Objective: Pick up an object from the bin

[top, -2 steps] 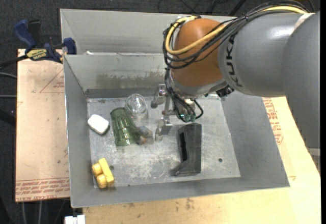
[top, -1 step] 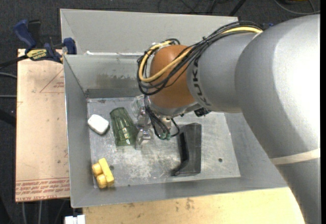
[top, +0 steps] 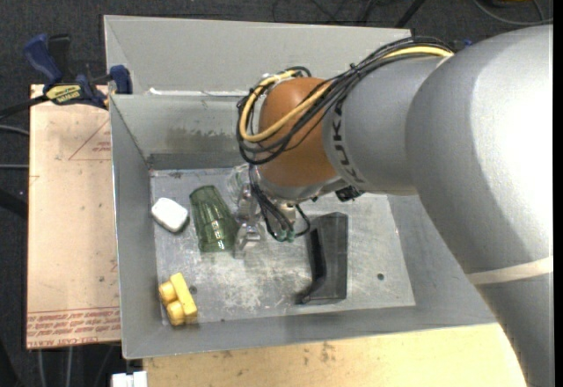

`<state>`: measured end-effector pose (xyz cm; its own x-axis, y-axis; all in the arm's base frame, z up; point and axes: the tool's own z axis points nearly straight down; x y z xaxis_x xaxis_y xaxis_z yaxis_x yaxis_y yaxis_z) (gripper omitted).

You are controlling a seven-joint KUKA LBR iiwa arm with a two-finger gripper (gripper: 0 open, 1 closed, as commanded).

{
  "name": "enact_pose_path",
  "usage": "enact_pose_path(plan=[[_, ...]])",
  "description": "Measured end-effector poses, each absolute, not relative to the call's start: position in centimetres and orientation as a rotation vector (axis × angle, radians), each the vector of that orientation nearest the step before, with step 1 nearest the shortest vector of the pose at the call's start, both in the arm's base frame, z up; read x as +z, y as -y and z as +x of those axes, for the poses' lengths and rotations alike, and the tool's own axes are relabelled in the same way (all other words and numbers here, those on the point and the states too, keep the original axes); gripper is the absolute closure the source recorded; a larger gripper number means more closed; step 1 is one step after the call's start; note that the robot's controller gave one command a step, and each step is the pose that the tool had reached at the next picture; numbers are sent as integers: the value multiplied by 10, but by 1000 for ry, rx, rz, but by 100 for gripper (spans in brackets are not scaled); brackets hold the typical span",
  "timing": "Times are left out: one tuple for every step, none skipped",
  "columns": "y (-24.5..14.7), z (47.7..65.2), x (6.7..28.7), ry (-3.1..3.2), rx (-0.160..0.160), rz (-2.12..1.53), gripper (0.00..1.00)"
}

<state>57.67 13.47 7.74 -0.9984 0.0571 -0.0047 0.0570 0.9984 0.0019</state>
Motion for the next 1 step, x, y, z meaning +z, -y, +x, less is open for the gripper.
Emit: enact_pose_path(plan=[[-148,569,191,-3138,2,111,100]])
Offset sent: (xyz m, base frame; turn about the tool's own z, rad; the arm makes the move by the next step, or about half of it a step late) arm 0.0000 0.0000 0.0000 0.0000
